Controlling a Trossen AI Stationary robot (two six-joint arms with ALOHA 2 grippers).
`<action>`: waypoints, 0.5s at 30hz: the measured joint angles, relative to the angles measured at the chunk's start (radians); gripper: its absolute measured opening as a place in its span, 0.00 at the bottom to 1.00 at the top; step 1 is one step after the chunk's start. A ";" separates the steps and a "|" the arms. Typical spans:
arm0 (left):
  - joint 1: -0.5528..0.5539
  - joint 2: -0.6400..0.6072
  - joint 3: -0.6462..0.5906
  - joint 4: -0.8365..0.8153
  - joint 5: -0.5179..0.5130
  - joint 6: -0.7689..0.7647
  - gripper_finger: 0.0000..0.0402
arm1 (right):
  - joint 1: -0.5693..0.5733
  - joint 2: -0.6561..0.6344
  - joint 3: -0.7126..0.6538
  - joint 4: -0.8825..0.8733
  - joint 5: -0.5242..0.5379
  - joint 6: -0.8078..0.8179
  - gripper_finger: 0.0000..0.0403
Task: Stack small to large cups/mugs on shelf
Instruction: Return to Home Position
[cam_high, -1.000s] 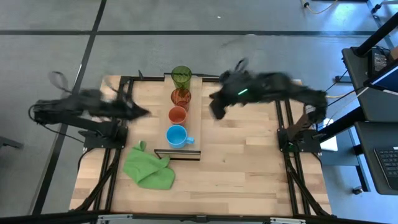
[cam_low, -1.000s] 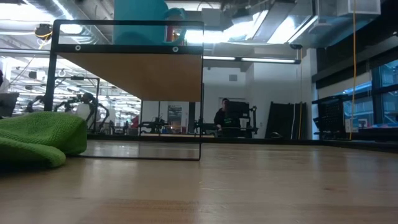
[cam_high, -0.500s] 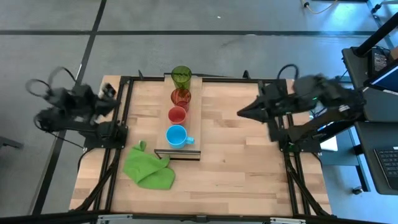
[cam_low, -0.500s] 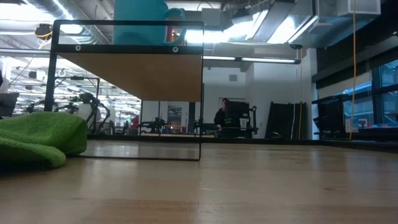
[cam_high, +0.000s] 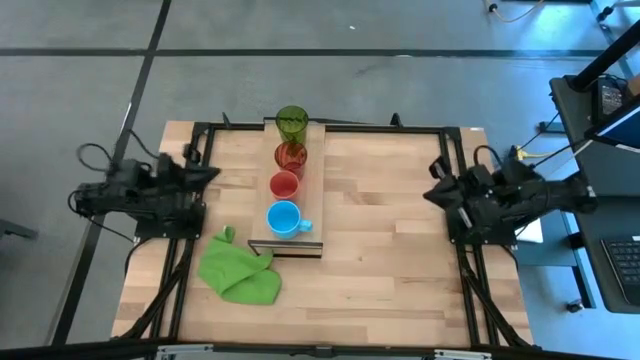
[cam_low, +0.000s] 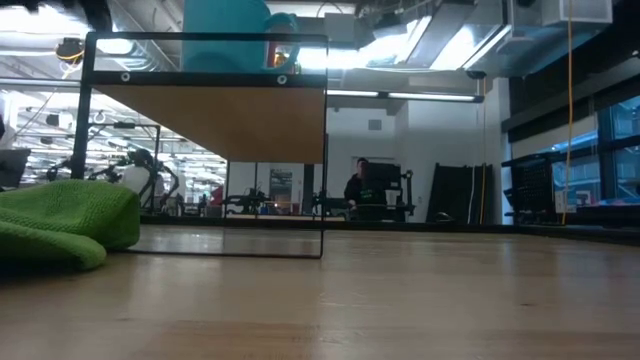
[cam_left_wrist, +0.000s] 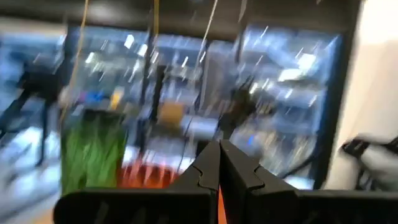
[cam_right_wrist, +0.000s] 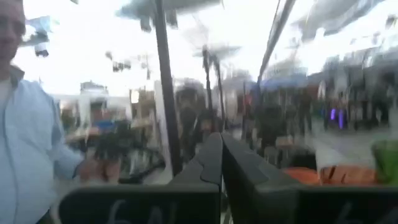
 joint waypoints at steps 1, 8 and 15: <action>-0.001 0.000 -0.030 -0.013 -0.030 -0.007 0.00 | -0.003 -0.037 -0.056 0.056 0.003 -0.007 0.03; -0.001 0.002 -0.236 0.103 -0.206 -0.152 0.00 | -0.007 -0.258 -0.379 0.280 0.006 -0.037 0.03; -0.001 0.002 -0.372 0.142 -0.352 -0.269 0.00 | -0.010 -0.378 -0.455 0.209 0.016 -0.080 0.03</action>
